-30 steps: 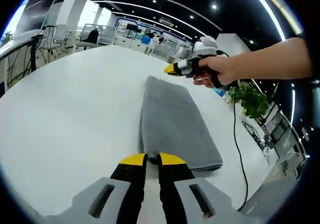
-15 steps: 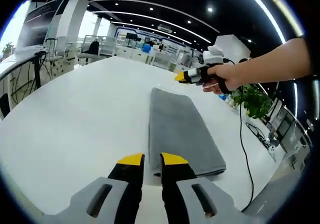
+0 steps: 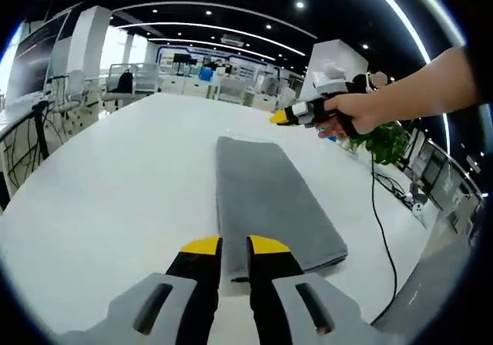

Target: Fold the towel on the table until its edges align and the towel forms a compact rectangular stack.

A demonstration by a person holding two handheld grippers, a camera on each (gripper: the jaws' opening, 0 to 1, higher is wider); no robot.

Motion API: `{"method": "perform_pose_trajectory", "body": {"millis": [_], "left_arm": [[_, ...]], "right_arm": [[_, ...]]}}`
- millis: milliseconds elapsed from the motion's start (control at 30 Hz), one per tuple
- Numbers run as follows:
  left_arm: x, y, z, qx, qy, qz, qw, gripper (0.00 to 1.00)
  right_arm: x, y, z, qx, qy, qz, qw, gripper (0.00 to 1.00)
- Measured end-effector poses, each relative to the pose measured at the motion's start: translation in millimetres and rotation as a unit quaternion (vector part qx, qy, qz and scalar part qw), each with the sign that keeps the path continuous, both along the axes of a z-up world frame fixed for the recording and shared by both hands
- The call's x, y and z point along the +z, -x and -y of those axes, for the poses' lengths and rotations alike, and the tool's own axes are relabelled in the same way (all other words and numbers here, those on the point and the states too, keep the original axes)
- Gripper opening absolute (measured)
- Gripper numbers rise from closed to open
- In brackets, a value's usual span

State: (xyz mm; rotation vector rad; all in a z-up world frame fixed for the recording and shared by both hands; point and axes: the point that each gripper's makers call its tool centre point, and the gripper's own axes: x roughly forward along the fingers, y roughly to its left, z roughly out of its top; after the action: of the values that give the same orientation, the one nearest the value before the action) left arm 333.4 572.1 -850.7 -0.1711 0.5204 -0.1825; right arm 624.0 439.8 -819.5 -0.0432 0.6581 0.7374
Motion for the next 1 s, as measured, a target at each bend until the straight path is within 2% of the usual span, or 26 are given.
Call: {"method": "perform_pose_trajectory", "body": {"millis": [167,300,433,533,600,700,800,1000], "left_arm": [[11.4,-4.1,-11.4,-0.007,-0.016,0.011,0.9998,0.16],[16.4,-16.4,-27.3,0.003,-0.027,0.028,0.9992,0.19],[16.9,-31.2,-31.9,0.009,-0.037,0.033,0.9987,0.20],[20.6,-42.9,-26.8,-0.002,-0.043,0.039,0.9983,0.20],[23.1,-50.3,-20.9,-0.019,-0.055,0.044,0.9973,0.20],[21.1,-57.5,-14.9,-0.032,-0.054,0.046,0.9970,0.19],[18.2,-62.3,-6.1,-0.038,-0.051,0.041,0.9971,0.19],[16.4,-77.0,11.0,-0.074,-0.063,0.037,0.9946,0.19]], "right_arm": [[7.4,7.6,19.0,0.002,0.012,0.031,0.9994,0.29],[9.0,12.1,31.3,-0.002,0.004,0.039,0.9992,0.35],[3.5,31.4,34.9,0.011,0.006,0.037,0.9992,0.38],[-5.2,37.5,37.0,0.024,0.011,0.034,0.9991,0.38],[-9.8,46.3,39.2,0.021,0.012,0.016,0.9996,0.38],[-8.3,53.4,32.2,0.038,0.008,0.032,0.9987,0.37],[-12.8,58.6,32.9,0.041,0.004,0.021,0.9989,0.37],[-9.4,79.2,37.0,0.041,-0.010,0.030,0.9987,0.35]]}}
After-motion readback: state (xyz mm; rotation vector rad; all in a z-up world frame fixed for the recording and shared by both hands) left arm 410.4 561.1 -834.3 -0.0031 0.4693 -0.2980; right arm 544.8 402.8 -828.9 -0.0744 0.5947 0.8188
